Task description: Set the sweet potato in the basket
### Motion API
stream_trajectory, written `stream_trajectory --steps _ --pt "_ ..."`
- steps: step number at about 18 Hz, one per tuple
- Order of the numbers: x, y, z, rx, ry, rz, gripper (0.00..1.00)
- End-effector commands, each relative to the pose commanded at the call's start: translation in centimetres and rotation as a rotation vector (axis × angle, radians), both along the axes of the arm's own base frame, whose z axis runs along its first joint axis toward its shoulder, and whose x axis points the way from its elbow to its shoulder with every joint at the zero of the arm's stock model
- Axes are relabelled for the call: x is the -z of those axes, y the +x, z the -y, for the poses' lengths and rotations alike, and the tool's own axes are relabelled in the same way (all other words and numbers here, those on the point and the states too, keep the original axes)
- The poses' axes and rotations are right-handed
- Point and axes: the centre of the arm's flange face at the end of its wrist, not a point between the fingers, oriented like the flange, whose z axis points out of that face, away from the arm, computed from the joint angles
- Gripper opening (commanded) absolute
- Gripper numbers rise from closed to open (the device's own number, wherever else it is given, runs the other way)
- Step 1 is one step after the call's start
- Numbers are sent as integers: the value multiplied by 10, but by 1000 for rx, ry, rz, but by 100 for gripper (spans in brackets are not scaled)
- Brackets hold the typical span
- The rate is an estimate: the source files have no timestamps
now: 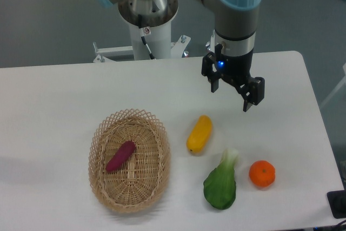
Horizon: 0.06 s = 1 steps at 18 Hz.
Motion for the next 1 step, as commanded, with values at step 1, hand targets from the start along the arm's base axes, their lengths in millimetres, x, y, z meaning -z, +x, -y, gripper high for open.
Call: stream_trajectory --steps 1 --pt "1 0 -1 -2 6 4 100"
